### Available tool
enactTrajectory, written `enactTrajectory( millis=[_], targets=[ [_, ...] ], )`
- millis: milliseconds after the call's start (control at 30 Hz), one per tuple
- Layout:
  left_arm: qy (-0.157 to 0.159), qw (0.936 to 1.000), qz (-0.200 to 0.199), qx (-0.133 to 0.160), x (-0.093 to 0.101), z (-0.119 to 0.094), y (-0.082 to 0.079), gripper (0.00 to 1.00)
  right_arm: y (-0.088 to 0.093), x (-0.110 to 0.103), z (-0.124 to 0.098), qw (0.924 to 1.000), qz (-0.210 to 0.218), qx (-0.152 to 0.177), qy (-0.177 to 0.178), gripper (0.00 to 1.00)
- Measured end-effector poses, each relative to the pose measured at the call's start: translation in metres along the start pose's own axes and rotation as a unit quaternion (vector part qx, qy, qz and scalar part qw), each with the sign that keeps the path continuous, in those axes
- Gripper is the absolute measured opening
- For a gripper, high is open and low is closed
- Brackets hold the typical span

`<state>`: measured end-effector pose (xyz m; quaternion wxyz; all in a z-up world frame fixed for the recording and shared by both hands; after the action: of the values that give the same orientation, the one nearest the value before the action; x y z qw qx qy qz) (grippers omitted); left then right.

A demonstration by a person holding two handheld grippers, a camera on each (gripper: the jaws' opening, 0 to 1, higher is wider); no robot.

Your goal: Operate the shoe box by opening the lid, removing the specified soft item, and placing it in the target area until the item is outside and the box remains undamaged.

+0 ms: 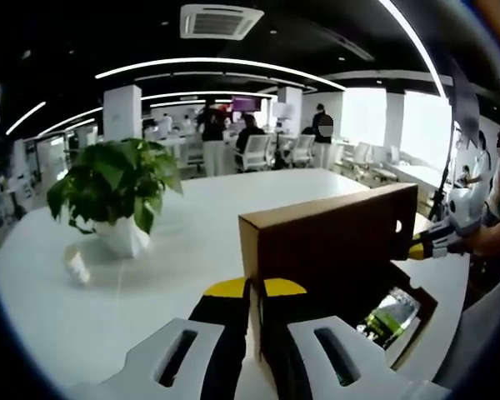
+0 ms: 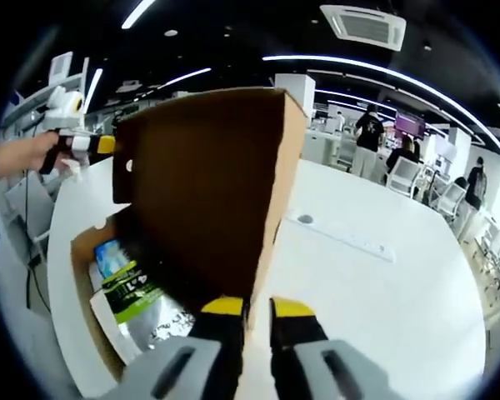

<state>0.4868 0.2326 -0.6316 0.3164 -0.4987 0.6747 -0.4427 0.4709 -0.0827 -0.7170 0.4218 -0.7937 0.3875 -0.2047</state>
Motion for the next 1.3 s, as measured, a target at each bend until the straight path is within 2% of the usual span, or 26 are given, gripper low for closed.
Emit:
enactTrajectory(
  millis=[267,733,1300],
  targets=[
    [0.000,1.0000,-0.003,0.000,-0.005,0.009,-0.001,0.03,-0.001,-0.001,0.007,0.9999,-0.010,-0.007,-0.003,0.00],
    [-0.001,1.0000,0.003,-0.003,-0.004,0.012,-0.001,0.03,-0.002,0.003,0.009,0.9995,-0.029,-0.014,-0.003,0.00],
    [-0.004,0.9988,-0.004,-0.049,-0.001,0.011,0.037,0.04,-0.003,0.004,0.011,0.9989,-0.044,-0.015,-0.004,0.00]
  ],
)
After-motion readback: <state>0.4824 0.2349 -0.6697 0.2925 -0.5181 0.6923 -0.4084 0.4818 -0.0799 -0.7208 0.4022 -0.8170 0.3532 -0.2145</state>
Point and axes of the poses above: the point that each gripper's makers call its tool centre point, and the gripper's own axes: z roughly forward along the fingers, x roughly to its right, y roughly out of its underside, the point moved 3 cm from there along -z, roughly backward along the fingers, and after that the axes turned 6 degrees about -y, right-handed, at the moved point
